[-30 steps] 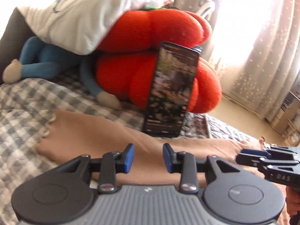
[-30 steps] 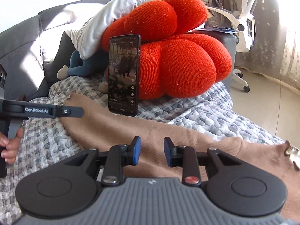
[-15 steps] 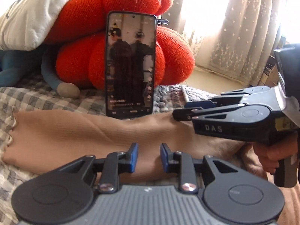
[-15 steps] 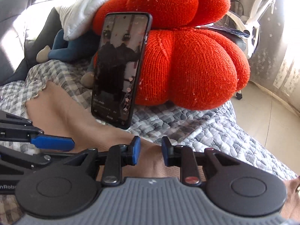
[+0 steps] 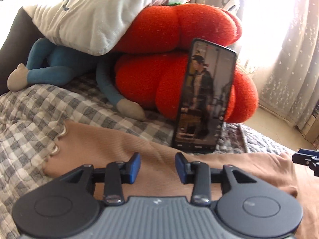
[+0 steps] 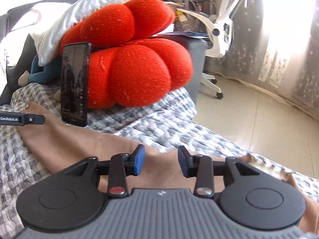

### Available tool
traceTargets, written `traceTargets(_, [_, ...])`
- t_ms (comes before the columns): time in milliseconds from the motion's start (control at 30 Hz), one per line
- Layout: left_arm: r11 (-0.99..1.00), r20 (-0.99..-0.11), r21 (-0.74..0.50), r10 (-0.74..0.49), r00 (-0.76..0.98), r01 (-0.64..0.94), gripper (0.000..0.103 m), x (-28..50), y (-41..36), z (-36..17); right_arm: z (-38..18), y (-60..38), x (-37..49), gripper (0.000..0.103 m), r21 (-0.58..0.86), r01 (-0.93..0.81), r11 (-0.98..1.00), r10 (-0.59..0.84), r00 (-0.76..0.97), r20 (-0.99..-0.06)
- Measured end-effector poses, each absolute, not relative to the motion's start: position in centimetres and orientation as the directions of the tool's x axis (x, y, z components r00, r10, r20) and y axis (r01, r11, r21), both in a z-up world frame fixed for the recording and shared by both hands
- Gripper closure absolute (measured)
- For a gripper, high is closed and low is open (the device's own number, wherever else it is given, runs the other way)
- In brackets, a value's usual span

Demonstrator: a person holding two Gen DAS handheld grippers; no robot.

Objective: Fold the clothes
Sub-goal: 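Release the sleeve and bring both tools back over the collar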

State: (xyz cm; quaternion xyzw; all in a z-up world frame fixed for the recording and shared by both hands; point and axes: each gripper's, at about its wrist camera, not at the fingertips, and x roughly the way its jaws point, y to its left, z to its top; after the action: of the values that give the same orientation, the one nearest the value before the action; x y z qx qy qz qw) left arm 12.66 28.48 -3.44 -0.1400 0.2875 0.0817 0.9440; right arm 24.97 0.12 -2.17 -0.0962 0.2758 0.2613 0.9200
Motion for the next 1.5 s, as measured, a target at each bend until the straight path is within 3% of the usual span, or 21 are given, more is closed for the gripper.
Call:
traceTargets(233, [0.967,-0.549,-0.256,-0.16,0.82,0.017,0.057,14.7,19.5,-1.9,-3.0,-7.6,23.6,0.055,-0.021,-0.391,0.92,0.311,0.763,-0.566])
traceTargets(467, [0.942,-0.595,-0.248,-0.333,0.732,0.227,0.057,18.8,9.0,-3.7,-4.8,-12.5,23.3,0.054,-0.003,-0.278,0.961,0.223,0.776,-0.59])
traceTargets(767, [0.952,-0.579,-0.116,-0.296,0.759,0.283,0.057,24.6,4.0,-6.0,-6.1,-13.4,27.1,0.039,-0.003,-0.259,0.966,0.206,0.778,-0.594])
traceTargets(900, [0.952,-0.564,-0.139,-0.301,0.769,0.272,0.054,25.8,4.1,-6.0,-6.2,-13.0,28.9,0.028,-0.017,-0.256,0.966,0.195,0.775,-0.601])
traceTargets(967, [0.95,-0.558,-0.143,-0.31,0.77,0.278,0.045,26.0,4.0,-5.9,-6.2,-12.7,29.4,0.025,-0.033,-0.263,0.964,0.19,0.775,-0.602])
traceTargets(1200, [0.938,-0.523,-0.123,-0.34,0.782,0.325,0.04,22.9,4.1,-4.2,-5.0,-12.4,26.7,0.024,-0.022,-0.316,0.949,0.24,0.762,-0.601])
traceTargets(1300, [0.917,-0.519,-0.135,-0.389,0.762,0.376,0.025,21.3,4.3,-4.1,-5.3,-12.2,25.0,0.022,-0.017,-0.365,0.931,0.279,0.741,-0.61])
traceTargets(1433, [0.885,-0.538,-0.213,-0.46,0.706,0.414,0.011,21.0,4.8,-5.9,-6.4,-11.8,24.2,0.003,-0.055,-0.355,0.933,0.252,0.755,-0.606])
traceTargets(1500, [0.867,-0.523,-0.271,-0.497,0.692,0.417,0.004,21.2,5.4,-6.3,-6.4,-11.9,24.5,0.0,-0.039,-0.344,0.938,0.249,0.749,-0.614])
